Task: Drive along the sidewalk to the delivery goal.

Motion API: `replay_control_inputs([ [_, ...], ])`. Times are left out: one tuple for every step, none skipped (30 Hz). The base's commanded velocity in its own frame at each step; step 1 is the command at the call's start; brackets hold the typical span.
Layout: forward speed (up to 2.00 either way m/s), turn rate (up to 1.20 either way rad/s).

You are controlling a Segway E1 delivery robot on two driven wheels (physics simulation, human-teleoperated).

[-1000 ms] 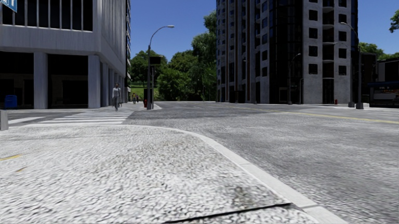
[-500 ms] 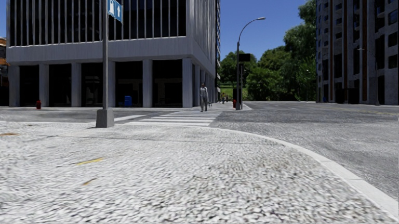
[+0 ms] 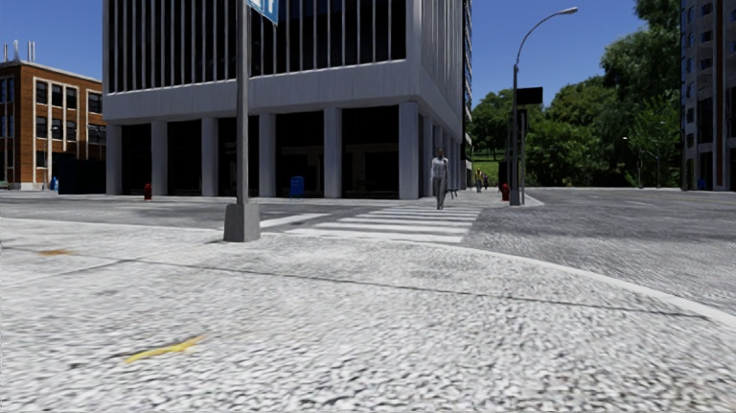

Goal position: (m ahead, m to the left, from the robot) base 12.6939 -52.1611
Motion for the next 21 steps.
replay_control_inputs([
  [2.0,-0.92],
  [2.0,-0.97],
  [2.0,-0.58],
  [2.0,-0.06],
  [2.0,-0.06],
  [2.0,0.0],
  [2.0,0.0],
  [2.0,0.0],
  [2.0,0.0],
  [2.0,0.0],
  [2.0,0.0],
  [2.0,0.0],
  [2.0,0.0],
  [2.0,0.0],
  [2.0,0.0],
  [2.0,0.0],
  [2.0,0.0],
  [2.0,0.0],
  [2.0,0.0],
  [2.0,0.0],
  [2.0,0.0],
])
